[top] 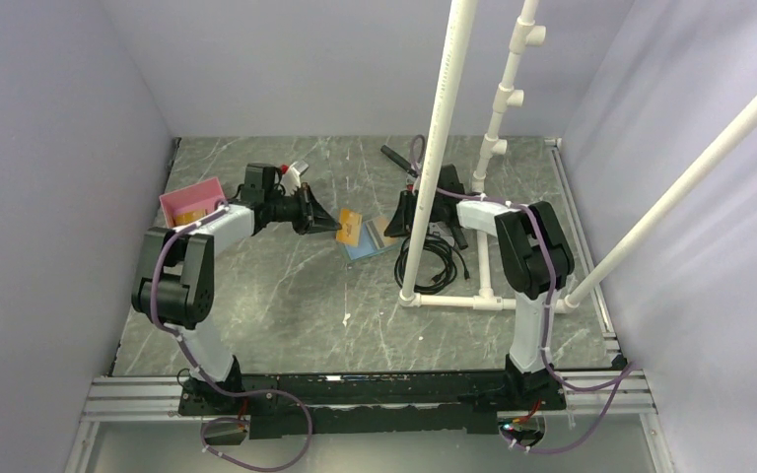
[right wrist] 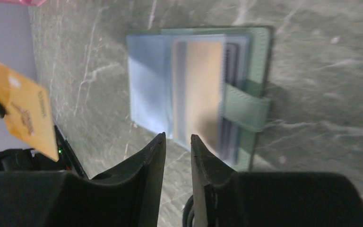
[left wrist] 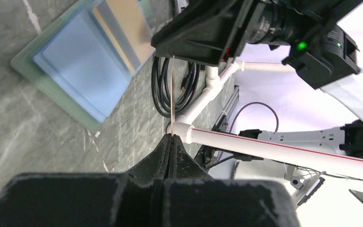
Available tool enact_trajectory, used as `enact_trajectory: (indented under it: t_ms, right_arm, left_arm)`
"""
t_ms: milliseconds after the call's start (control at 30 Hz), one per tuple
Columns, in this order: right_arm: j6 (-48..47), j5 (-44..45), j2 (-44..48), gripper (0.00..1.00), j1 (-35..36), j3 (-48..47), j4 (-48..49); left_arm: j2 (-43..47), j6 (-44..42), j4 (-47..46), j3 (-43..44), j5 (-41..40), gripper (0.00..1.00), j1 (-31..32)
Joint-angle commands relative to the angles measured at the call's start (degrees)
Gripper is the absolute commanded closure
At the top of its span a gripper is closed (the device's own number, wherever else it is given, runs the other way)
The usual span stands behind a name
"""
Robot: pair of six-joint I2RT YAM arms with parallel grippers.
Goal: Put the credit cards into the card holder
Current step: Insert the credit card into the card holder.
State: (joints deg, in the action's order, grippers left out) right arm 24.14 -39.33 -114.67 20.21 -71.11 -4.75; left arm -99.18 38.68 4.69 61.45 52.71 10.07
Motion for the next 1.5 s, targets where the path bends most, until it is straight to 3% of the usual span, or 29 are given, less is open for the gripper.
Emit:
enact_trajectory:
  t_ms: [0, 367, 1000, 1467]
  right_arm:
    - [1.1, 0.4, -2.5, 0.75, -1.2, -2.8, 1.7]
    - [1.0, 5.1, -5.0, 0.80, -1.7, -2.9, 0.9]
    - [1.1, 5.0, -5.1, 0.80, -1.7, -2.7, 1.1]
    - [2.0, 3.9, -5.3, 0.81, -1.7, -2.4, 2.1]
  left_arm:
    - [-3.2, 2.4, -12.1, 0.3, 5.7, 1.00, 1.0]
    - [-14.1, 9.7, -19.8, -1.4, 3.3, 1.00, 2.6]
    - [-18.3, 9.1, -15.0, -0.1, 1.7, 1.00, 3.1]
    - [-20.4, 15.0, -24.1, -1.5, -1.8, 1.00, 3.5]
